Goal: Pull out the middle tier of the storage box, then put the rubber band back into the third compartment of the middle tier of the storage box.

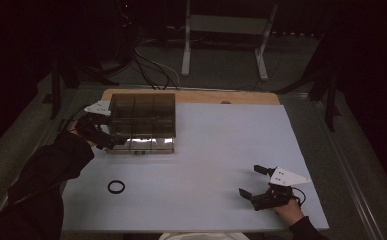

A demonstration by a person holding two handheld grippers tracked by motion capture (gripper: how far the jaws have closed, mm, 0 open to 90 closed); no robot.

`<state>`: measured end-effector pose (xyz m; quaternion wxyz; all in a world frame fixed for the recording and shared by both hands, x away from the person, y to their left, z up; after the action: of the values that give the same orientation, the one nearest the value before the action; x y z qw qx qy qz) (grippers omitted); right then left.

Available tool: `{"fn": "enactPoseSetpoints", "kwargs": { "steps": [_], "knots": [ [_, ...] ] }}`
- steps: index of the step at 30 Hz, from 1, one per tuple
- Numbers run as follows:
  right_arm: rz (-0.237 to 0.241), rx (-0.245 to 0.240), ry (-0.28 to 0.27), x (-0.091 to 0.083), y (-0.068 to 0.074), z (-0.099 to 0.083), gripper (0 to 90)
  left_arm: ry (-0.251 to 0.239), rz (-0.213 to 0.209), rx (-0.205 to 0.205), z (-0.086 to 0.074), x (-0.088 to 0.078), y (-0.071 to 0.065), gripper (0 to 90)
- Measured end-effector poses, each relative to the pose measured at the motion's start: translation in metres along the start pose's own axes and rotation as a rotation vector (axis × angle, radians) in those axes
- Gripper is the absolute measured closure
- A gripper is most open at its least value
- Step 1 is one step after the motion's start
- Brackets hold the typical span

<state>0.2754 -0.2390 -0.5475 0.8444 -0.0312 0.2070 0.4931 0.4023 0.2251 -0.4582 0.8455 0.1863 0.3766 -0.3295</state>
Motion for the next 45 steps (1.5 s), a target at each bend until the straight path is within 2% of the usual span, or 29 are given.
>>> {"fn": "enactPoseSetpoints", "kwargs": {
  "steps": [4,8,10,12,15,20,21,26,34,40,45],
  "knots": [
    [0.002,-0.003,0.002,0.000,0.000,0.000,0.0,-0.032,0.009,-0.007,-0.001,-0.005,-0.002,2.6],
    [0.002,-0.003,0.002,0.000,0.000,0.000,0.0,-0.039,0.023,-0.015,-0.003,-0.007,-0.003,2.6],
    [0.003,-0.001,0.002,0.000,0.000,0.000,0.0,-0.046,0.026,-0.046,-0.003,-0.009,-0.003,2.6],
    [0.003,-0.002,0.003,0.000,0.000,0.000,0.0,-0.058,0.027,-0.056,-0.002,-0.011,-0.005,2.6],
    [0.005,-0.003,0.002,0.001,0.000,0.000,0.0,-0.072,0.042,-0.047,-0.002,-0.014,-0.008,2.6],
    [0.007,-0.002,0.002,0.001,0.000,0.001,0.0,-0.091,0.039,-0.069,-0.001,-0.018,-0.013,2.6],
    [0.007,-0.002,0.001,0.001,0.000,0.001,0.0,-0.097,0.031,-0.070,-0.002,-0.019,-0.016,2.6],
    [0.009,0.000,0.001,0.001,0.001,0.001,0.0,-0.102,0.040,-0.069,-0.003,-0.021,-0.022,2.6],
    [0.010,-0.001,0.005,0.002,0.000,0.000,0.0,-0.131,0.059,-0.090,-0.013,-0.025,-0.032,2.6],
    [0.010,-0.001,0.005,0.002,0.001,0.000,0.0,-0.151,0.101,-0.092,-0.023,-0.026,-0.038,2.6],
    [0.010,-0.001,0.004,0.002,0.001,0.000,0.0,-0.171,0.098,-0.108,-0.030,-0.031,-0.041,2.6]
  ]
}}
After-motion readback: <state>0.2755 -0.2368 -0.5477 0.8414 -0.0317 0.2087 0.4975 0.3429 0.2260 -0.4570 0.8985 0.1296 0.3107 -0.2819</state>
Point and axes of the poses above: each handheld gripper's, and its own axes: x roughly forward along the jaws, z roughly out of its top, y roughly to its left, the point moved 6 cm from there along x, roughly forward along the jaws, and after that the axes turned 8 degrees about z, right-handed, at the moved point
